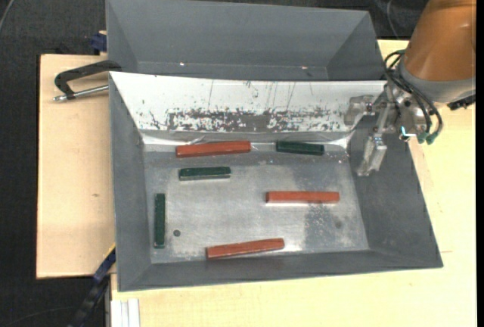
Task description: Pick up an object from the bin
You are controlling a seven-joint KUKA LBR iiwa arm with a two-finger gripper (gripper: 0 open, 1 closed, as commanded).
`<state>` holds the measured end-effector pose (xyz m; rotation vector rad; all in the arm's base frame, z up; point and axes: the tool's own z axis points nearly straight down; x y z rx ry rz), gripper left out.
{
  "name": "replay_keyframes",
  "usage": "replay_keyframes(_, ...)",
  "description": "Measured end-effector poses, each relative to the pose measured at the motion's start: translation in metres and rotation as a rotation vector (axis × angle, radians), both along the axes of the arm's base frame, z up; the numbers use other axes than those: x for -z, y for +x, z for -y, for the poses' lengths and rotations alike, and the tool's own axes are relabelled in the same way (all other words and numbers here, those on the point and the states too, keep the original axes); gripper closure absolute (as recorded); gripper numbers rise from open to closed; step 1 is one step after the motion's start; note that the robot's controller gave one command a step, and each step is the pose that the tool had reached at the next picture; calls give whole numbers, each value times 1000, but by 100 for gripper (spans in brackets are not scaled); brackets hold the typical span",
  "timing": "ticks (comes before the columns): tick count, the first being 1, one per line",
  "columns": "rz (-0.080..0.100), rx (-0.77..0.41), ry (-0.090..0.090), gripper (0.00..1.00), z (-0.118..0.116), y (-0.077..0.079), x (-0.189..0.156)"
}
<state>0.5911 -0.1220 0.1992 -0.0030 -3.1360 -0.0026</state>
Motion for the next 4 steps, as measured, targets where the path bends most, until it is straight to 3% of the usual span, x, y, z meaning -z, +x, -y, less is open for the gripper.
replay_keyframes(1, 19, -485, -6, 0, 31, -16, -140)
replay_keyframes(2, 2, -364, 4, 0, 13, -45, -35)
replay_keyframes(3, 2, -566, 4, 0, -19, -26, 125)
replay_keyframes(4, 7, -566, 1, 100, -18, -25, 121)
